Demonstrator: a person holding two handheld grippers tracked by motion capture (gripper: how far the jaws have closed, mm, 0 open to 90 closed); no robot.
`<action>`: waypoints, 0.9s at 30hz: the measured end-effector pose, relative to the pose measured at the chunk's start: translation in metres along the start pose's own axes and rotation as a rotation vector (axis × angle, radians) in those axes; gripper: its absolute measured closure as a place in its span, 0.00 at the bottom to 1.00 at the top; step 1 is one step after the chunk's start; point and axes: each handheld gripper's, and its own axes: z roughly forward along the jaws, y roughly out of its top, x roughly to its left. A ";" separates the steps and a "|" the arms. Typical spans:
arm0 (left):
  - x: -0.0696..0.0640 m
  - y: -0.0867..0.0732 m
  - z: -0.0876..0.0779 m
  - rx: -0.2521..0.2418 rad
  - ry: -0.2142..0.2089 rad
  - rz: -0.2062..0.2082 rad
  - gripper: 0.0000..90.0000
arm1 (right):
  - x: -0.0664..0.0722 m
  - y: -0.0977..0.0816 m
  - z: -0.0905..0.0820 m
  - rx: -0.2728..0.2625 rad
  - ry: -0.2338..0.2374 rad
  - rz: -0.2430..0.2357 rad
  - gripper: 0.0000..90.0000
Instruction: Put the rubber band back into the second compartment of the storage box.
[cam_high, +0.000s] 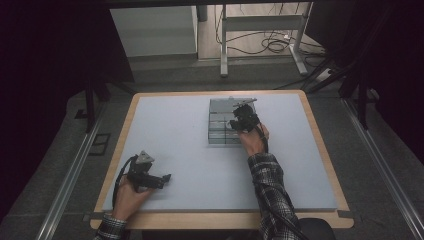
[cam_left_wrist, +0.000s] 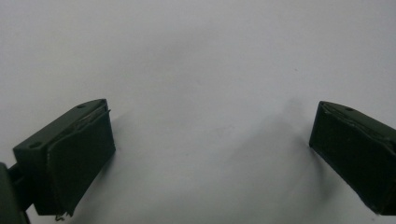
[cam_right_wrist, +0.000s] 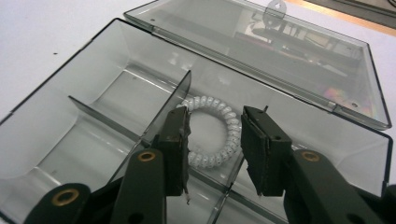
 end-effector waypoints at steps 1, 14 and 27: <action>0.000 0.000 0.000 0.000 0.000 0.000 0.00 | 0.000 0.000 0.000 0.001 0.002 -0.002 0.67; 0.000 0.000 0.000 0.002 0.003 0.003 0.00 | 0.005 0.000 -0.012 -0.003 0.032 -0.019 0.55; -0.001 0.000 0.000 0.003 0.005 0.005 0.00 | 0.007 0.000 -0.023 -0.012 0.055 -0.028 0.43</action>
